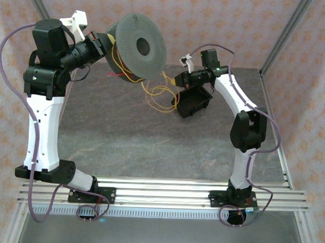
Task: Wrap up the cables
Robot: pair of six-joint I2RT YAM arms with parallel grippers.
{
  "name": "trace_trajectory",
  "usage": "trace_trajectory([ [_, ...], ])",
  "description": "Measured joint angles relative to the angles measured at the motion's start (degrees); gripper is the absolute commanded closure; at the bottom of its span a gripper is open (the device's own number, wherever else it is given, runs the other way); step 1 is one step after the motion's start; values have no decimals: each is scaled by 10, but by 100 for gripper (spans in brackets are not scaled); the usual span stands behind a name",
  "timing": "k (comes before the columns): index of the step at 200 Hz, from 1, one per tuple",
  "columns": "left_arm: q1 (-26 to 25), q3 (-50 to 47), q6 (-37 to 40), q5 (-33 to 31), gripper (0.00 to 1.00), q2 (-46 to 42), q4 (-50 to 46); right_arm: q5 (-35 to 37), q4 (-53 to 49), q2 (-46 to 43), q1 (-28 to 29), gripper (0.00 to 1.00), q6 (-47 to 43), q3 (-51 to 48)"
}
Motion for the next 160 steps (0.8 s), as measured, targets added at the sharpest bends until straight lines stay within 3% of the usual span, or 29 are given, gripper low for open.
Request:
trace_trajectory([
  [59,0,-38,-5,-168,100,-1,43,52,24,-79,24,100,6,-114],
  [115,0,-83,-4,-316,100,42,108,121,-4,-174,108,100,-37,-130],
  [160,-1,-107,17,-393,100,71,122,157,-26,-251,151,100,-68,-130],
])
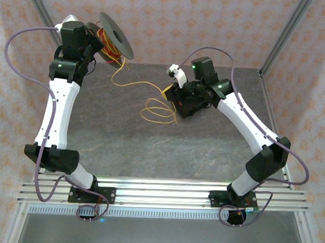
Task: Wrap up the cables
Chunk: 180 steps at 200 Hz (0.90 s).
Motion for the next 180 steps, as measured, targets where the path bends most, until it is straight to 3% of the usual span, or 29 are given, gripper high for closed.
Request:
trace_trajectory([
  [85,-3,15,85,-47,100,68,-8,80,-24,-79,33,100,-6,51],
  [139,-35,-17,158,-38,100,79,-29,223,-26,-103,34,100,-3,152],
  [180,-62,-72,222,5,100,78,-22,356,-37,-82,35,100,-10,194],
])
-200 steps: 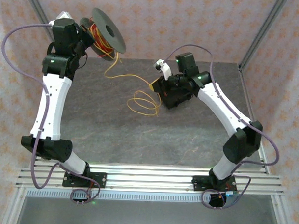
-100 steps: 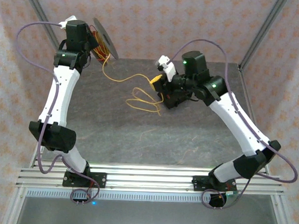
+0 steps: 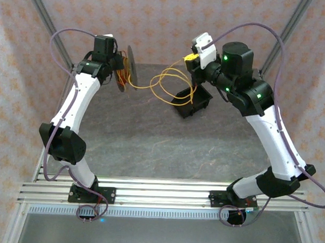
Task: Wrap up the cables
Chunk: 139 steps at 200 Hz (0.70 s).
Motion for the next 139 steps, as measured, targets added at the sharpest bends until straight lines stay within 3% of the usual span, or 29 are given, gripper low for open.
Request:
trace_trajectory([
  [66,-29,-78,129,68,100,-31,-10,168,-2,82,-32,100,-5,123],
  [103,-42,-103,164,85,100,-58,-21,159,-27,134,-66,100,2,184],
  [114,-42,-103,165,87,100,-61,-23,123,-36,140,-69,85,11,172],
  [129,-42,-103,165,87,100,-65,-24,60,-37,137,-69,54,35,115],
  [139,-42,-97,164,87,100,-65,-30,21,-29,131,-68,41,50,61],
])
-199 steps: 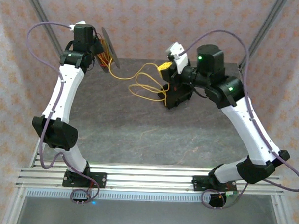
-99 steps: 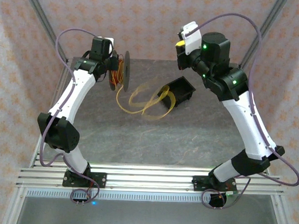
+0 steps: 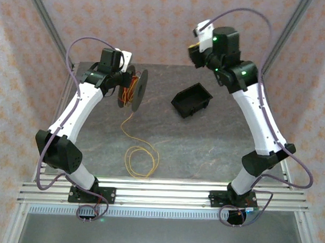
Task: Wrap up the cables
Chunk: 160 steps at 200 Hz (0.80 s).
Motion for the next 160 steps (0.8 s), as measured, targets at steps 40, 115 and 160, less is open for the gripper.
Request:
trace_trajectory([
  [40,0,70,-14,6,100,-1,-50,-150,90,-16,0,10,96,-262],
  [115,0,182,-52,72,100,-38,-101,-261,256,-16,2,1,273,-431],
  [160,1,230,-76,108,100,-38,-122,-389,270,38,-3,28,273,-392],
])
